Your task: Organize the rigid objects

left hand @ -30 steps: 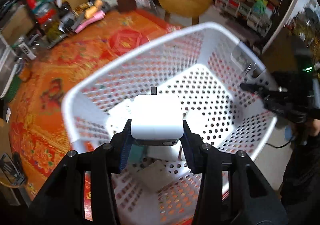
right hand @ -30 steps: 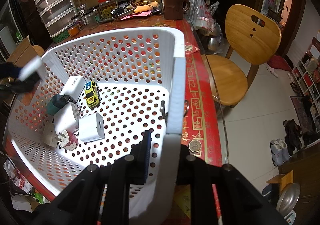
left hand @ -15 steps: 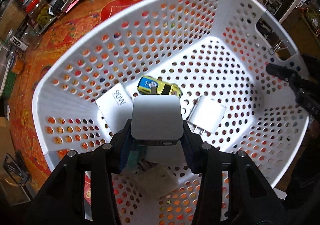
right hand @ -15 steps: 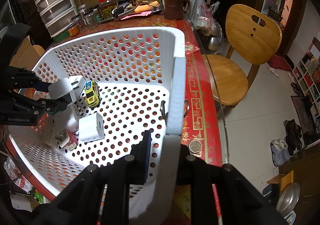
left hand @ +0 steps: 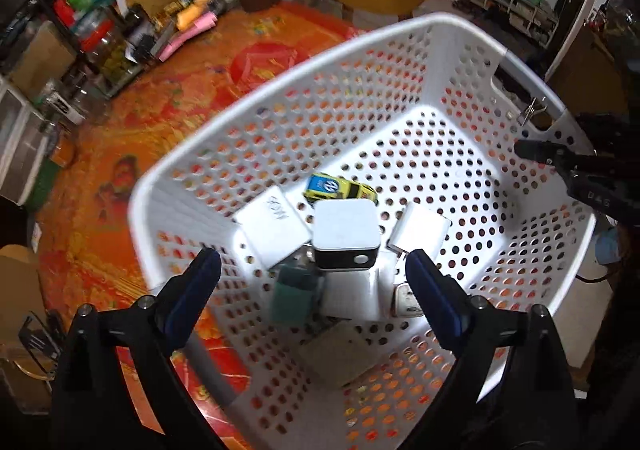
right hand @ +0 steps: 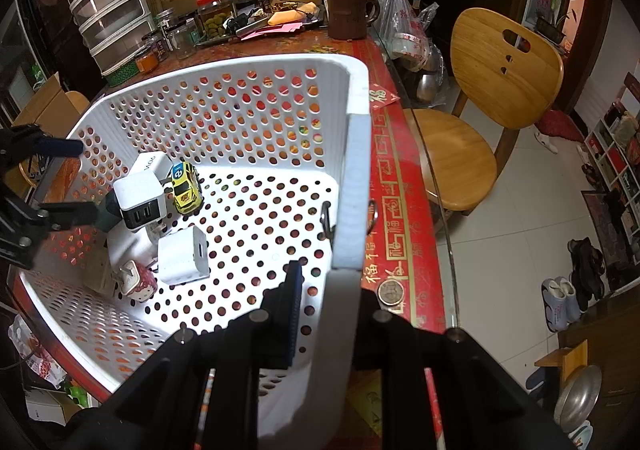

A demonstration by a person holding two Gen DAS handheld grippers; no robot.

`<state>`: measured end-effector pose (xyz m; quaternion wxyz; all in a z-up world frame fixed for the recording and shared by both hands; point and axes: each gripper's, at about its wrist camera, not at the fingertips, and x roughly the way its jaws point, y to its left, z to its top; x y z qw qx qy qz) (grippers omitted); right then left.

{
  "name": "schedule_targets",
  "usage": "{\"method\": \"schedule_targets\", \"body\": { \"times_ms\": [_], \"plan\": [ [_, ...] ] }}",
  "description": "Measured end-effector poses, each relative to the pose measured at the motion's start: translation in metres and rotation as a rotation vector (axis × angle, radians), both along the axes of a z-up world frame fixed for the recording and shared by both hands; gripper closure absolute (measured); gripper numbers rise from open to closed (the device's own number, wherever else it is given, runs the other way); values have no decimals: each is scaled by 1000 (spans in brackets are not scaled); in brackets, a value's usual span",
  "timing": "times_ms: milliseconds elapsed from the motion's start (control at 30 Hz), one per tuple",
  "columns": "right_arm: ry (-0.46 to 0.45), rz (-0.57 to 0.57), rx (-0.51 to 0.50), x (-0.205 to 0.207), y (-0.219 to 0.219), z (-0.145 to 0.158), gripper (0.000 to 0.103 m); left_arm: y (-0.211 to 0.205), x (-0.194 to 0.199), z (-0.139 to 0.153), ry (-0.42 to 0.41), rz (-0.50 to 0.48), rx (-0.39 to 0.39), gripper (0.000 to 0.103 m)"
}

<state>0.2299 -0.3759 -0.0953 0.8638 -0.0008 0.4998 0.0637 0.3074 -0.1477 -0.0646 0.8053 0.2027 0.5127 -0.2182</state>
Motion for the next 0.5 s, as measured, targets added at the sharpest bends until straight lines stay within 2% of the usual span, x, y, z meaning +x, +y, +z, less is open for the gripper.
{"method": "schedule_targets", "body": {
  "times_ms": [100, 167, 267, 367, 433, 500],
  "plan": [
    [0, 0, 0, 0, 0, 0, 86, 18, -7, 20, -22, 21, -74, 7],
    [1, -1, 0, 0, 1, 0, 86, 30, -16, 36, -78, 34, -108, 2],
    [-2, -4, -2, 0, 0, 0, 86, 51, -36, 58, -168, 60, -181, 1],
    [-17, -39, -55, 0, 1, 1, 72, 71, -56, 68, -265, 104, -214, 1],
    [-33, -57, -80, -2, 0, 2, 52, 86, -72, 71, -324, 145, -229, 1],
    [-44, -78, -75, -6, -5, 5, 43, 101, -89, 73, -370, 180, -252, 1]
  ]
}}
